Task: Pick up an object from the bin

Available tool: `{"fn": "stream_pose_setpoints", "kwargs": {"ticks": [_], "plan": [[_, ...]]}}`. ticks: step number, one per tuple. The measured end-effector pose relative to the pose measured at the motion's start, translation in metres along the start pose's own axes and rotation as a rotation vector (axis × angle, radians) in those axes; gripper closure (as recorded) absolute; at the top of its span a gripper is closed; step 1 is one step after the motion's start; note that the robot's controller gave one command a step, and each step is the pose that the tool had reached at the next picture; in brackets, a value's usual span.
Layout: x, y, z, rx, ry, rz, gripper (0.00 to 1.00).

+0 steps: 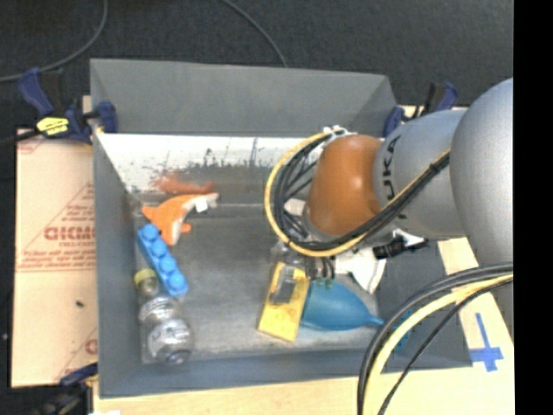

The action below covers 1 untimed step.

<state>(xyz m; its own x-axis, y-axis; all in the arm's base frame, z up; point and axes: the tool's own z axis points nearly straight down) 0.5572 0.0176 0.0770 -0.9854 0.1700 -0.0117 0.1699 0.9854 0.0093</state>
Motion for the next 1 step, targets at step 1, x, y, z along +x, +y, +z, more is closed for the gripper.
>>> {"fn": "stream_pose_setpoints", "kwargs": {"ticks": [1], "plan": [[0.0, -0.0001, 0.0, 0.0, 0.0, 0.001, 1.0]]}}
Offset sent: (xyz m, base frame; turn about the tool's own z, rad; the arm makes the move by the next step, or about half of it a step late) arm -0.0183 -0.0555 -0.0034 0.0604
